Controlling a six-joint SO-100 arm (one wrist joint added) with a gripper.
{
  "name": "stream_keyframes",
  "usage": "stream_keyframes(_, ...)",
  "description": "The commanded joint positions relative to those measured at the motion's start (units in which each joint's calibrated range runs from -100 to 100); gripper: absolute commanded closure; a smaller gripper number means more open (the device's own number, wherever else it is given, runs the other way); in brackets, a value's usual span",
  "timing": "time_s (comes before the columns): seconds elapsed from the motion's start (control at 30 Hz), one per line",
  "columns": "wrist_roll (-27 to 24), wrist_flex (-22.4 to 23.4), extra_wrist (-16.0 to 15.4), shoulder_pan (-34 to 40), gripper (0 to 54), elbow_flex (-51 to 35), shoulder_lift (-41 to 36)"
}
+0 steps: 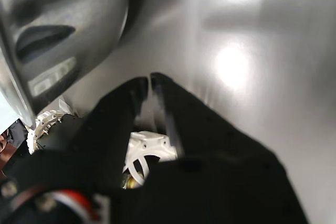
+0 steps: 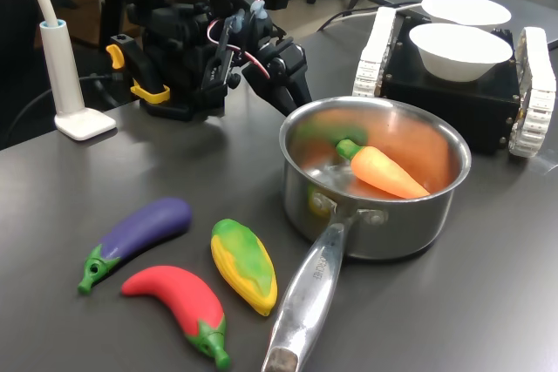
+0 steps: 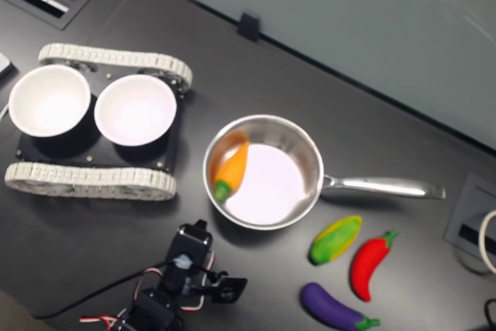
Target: Pick up the carrot and place them in the pan
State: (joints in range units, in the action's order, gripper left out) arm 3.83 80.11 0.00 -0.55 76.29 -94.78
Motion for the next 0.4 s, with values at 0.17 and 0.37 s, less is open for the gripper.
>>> stream_keyframes(0.17, 0.6, -0.4, 0.7, -0.6, 53.5, -1.1, -0.7)
stream_keyframes(0.37, 0.5, -0.4, 0.7, -0.8, 53.5, -1.1, -0.7)
